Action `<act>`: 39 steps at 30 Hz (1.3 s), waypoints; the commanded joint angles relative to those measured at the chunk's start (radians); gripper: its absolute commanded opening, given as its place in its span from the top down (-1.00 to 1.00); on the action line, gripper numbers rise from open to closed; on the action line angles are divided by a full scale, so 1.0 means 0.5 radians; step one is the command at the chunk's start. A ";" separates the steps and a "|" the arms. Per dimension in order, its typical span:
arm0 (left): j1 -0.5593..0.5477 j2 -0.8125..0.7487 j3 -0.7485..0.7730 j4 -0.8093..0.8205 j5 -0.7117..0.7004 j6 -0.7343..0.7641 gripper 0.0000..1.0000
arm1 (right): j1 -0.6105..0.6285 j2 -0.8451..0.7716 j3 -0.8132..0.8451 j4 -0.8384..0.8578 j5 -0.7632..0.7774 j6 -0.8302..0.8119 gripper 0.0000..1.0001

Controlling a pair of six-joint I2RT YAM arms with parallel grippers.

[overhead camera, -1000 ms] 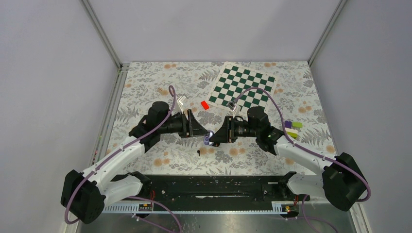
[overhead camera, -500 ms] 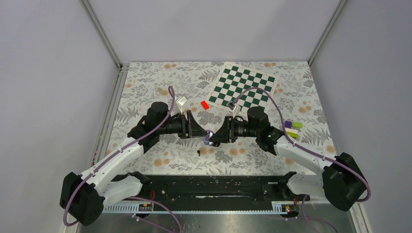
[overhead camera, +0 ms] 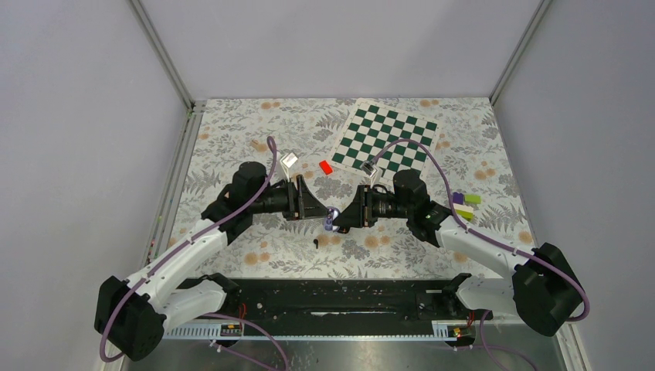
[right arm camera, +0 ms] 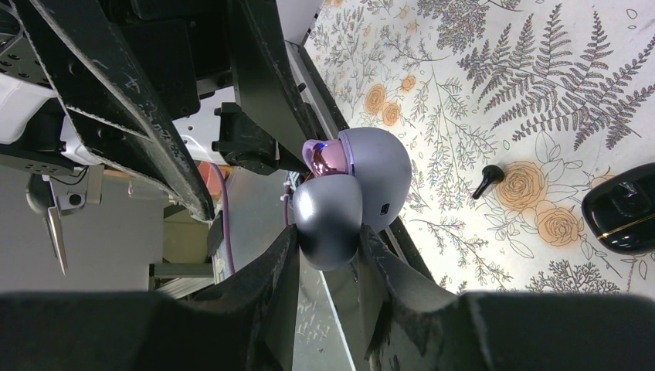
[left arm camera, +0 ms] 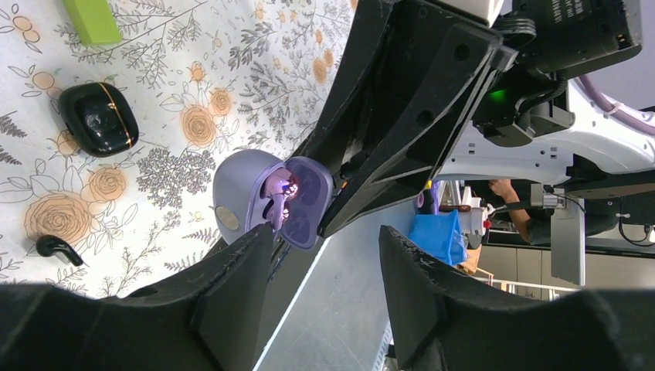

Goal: Insert the wireless bluetooth earbuds into the charging case
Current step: Adjust the earbud with the charging case.

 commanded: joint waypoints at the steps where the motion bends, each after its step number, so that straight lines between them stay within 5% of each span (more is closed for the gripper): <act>1: 0.001 -0.053 0.104 0.085 0.065 -0.008 -0.07 | 0.013 -0.002 0.043 0.072 0.001 -0.015 1.00; 32: -0.022 -0.041 0.103 0.257 0.150 -0.120 -0.06 | 0.013 0.011 0.034 0.109 0.006 0.007 1.00; 39: -0.001 -0.134 0.308 -0.254 -0.205 0.080 -0.05 | 0.013 -0.005 0.026 0.100 0.008 0.000 1.00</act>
